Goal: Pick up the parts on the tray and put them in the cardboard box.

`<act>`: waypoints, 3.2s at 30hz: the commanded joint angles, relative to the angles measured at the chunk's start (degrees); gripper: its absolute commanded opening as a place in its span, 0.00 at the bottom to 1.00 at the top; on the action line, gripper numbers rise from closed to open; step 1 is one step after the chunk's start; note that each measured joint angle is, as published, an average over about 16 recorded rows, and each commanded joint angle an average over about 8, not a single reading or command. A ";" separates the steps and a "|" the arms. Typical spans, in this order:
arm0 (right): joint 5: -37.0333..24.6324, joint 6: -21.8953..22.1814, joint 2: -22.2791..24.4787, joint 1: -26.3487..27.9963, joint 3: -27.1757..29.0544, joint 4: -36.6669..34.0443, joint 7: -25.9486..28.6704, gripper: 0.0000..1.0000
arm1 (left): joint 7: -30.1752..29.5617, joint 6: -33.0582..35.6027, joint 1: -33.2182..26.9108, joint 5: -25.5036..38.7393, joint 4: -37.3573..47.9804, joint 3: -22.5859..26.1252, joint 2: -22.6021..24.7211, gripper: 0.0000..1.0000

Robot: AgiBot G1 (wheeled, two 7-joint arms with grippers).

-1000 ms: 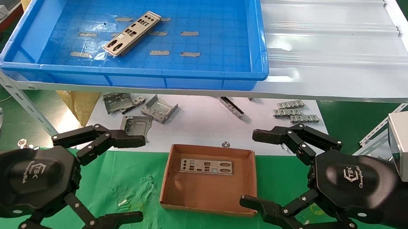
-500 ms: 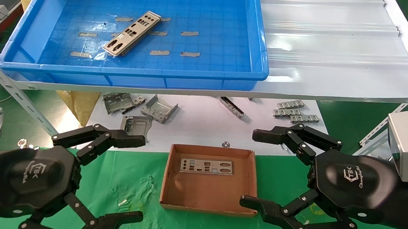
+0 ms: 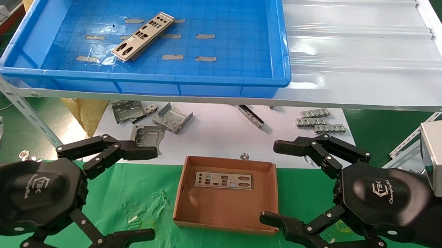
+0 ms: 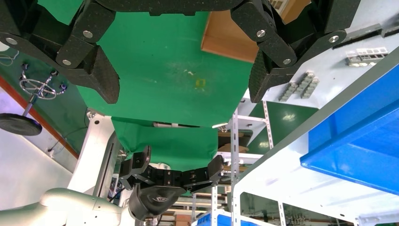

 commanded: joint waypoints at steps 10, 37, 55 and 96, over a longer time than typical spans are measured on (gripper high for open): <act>0.00 0.00 0.00 0.00 0.00 0.00 0.00 1.00 | 0.00 0.00 0.00 0.00 0.00 0.00 0.00 1.00; 0.00 0.00 0.00 0.00 0.00 0.00 0.00 1.00 | 0.00 0.00 0.00 0.00 0.00 0.00 0.00 1.00; 0.00 0.00 0.00 0.00 0.00 0.00 0.00 1.00 | 0.00 0.00 0.00 0.00 0.00 0.00 0.00 1.00; 0.00 0.00 0.00 0.00 0.00 0.00 0.00 1.00 | 0.00 0.00 0.00 0.00 0.00 0.00 0.00 1.00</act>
